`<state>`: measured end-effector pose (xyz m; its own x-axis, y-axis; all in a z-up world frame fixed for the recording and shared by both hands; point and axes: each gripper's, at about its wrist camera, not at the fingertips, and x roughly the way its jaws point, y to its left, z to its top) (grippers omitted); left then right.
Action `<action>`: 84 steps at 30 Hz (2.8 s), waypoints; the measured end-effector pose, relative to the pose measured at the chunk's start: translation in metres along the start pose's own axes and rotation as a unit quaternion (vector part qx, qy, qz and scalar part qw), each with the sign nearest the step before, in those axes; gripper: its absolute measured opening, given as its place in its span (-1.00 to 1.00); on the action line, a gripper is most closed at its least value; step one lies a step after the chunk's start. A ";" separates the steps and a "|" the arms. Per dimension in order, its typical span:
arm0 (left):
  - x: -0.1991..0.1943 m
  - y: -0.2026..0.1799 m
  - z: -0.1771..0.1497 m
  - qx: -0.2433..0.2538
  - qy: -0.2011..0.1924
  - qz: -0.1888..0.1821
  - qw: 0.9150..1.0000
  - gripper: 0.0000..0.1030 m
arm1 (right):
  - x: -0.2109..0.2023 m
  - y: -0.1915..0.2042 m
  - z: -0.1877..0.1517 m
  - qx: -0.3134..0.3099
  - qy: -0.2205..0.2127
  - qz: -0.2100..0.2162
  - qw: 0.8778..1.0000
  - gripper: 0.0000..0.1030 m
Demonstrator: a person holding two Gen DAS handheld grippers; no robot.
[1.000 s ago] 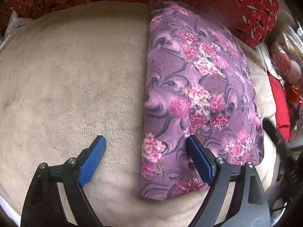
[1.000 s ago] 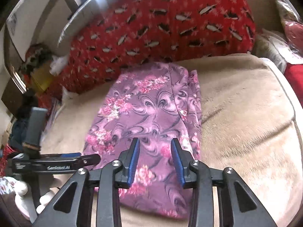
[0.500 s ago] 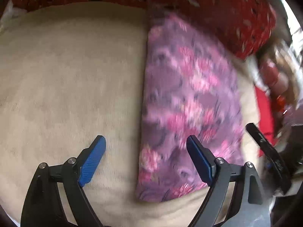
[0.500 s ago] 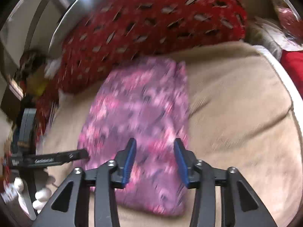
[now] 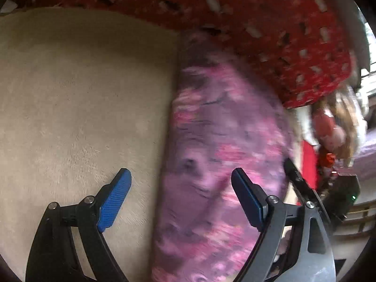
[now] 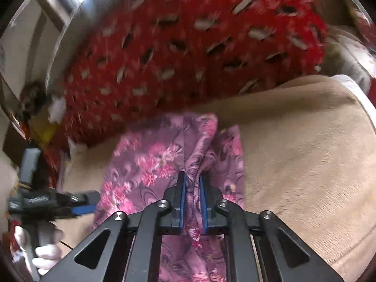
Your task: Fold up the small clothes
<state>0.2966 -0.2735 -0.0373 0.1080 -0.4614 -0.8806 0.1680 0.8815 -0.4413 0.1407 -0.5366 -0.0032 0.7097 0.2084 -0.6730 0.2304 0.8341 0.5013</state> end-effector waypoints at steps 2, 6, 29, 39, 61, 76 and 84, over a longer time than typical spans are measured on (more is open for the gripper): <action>0.004 0.002 -0.004 0.003 0.001 0.009 1.000 0.72 | 0.017 -0.020 -0.012 0.037 0.033 -0.012 0.999 -0.80; -0.014 -0.006 -0.012 0.027 -0.004 -0.020 0.999 0.71 | 0.006 -0.020 -0.010 0.063 0.026 0.010 0.998 -0.64; 0.009 -0.012 -0.022 -0.002 0.040 -0.092 0.995 0.78 | 0.016 -0.021 -0.027 0.031 0.077 0.087 0.993 0.74; -0.007 -0.042 -0.033 0.045 -0.015 0.003 0.999 -0.50 | 0.009 0.017 -0.027 -0.074 0.054 -0.006 0.996 -0.55; -0.027 -0.024 -0.072 0.068 -0.020 0.031 0.997 -0.48 | -0.013 0.024 -0.055 -0.007 0.074 -0.003 0.997 -0.42; -0.017 -0.029 -0.072 0.104 -0.036 0.053 0.992 -0.24 | -0.004 0.036 -0.016 -0.036 0.015 -0.003 0.999 -0.69; -0.030 -0.007 -0.060 0.072 -0.025 -0.013 0.997 -0.07 | 0.000 0.000 -0.024 0.048 0.034 0.006 0.998 -0.46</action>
<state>0.2333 -0.2595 -0.0187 0.1491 -0.4917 -0.8579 0.3092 0.8473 -0.4319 0.1248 -0.5247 -0.0164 0.6669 0.2540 -0.7005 0.2875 0.7796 0.5563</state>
